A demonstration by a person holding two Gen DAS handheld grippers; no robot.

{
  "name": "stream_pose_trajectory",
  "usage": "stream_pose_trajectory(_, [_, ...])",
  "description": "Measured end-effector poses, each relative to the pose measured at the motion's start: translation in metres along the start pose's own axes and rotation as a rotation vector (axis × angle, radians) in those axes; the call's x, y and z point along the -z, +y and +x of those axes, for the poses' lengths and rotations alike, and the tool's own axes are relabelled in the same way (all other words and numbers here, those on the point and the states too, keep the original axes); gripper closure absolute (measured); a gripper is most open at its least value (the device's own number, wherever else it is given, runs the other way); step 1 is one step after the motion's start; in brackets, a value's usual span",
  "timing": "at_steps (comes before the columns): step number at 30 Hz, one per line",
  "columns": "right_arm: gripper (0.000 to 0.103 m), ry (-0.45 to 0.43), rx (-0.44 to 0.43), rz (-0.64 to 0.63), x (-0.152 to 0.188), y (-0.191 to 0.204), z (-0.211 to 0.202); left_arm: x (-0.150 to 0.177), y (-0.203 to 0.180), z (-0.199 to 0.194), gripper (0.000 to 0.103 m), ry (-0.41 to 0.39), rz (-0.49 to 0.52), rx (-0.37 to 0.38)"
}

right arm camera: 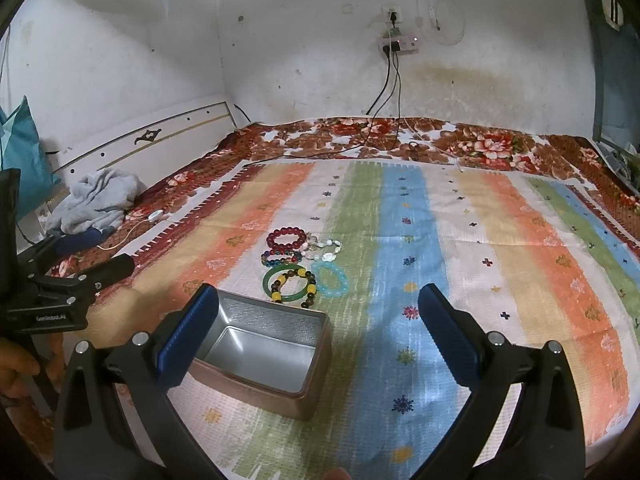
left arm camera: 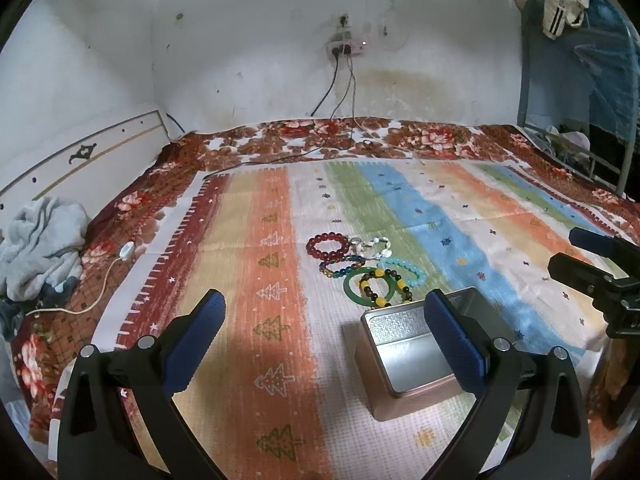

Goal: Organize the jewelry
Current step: 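Move both tools toward the pile of bracelets beside the silver tin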

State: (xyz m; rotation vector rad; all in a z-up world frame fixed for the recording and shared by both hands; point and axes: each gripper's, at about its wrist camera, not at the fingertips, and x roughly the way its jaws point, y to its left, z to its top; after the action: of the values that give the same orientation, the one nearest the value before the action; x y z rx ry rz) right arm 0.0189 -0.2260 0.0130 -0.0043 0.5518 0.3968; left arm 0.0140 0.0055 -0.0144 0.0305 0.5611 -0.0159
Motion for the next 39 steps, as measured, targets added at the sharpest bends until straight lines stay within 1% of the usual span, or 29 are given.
stream_pose_trajectory(3, [0.005, 0.003, 0.004, -0.008, 0.0, 0.0, 0.001, 0.0, 0.0, 0.003, 0.006, 0.004, 0.005, -0.026])
stream_pose_trajectory(7, [0.005, 0.003, 0.004, -0.007, 0.003, 0.0, 0.007, -0.001, 0.005, 0.005, 0.006, 0.009, -0.014, -0.056])
stream_pose_trajectory(10, [0.005, 0.008, 0.009, 0.006, 0.001, -0.003, 0.009, -0.003, 0.01, 0.006, 0.005, 0.012, -0.025, -0.052])
stream_pose_trajectory(14, [0.005, 0.022, 0.007, 0.015, -0.002, -0.007, 0.016, -0.01, 0.017, 0.016, 0.005, 0.042, -0.045, 0.008])
stream_pose_trajectory(16, [0.005, 0.029, -0.022, 0.018, -0.005, -0.009, 0.021, -0.013, 0.019, 0.025, 0.005, 0.066, -0.048, 0.009])
stream_pose_trajectory(17, [0.005, 0.033, -0.021, 0.014, -0.007, -0.01, 0.023, -0.015, 0.021, 0.029, 0.005, 0.076, -0.054, 0.017])
stream_pose_trajectory(26, [0.005, 0.036, 0.024, -0.068, -0.013, -0.006, 0.041, -0.027, 0.023, 0.046, 0.006, 0.079, -0.044, 0.014])
stream_pose_trajectory(29, [0.005, 0.055, 0.019, -0.071, -0.015, -0.008, 0.048, -0.031, 0.02, 0.056, 0.005, 0.099, -0.039, 0.028])
stream_pose_trajectory(33, [0.005, 0.071, 0.021, -0.07, -0.018, -0.01, 0.056, -0.036, 0.02, 0.069, 0.005, 0.128, -0.025, 0.016])
stream_pose_trajectory(36, [0.005, 0.077, 0.024, -0.053, -0.024, -0.016, 0.064, -0.039, 0.02, 0.079, 0.006, 0.157, -0.031, 0.034])
stream_pose_trajectory(39, [0.005, 0.086, 0.032, -0.052, -0.027, -0.02, 0.073, -0.041, 0.021, 0.086, 0.005, 0.163, -0.025, 0.035])
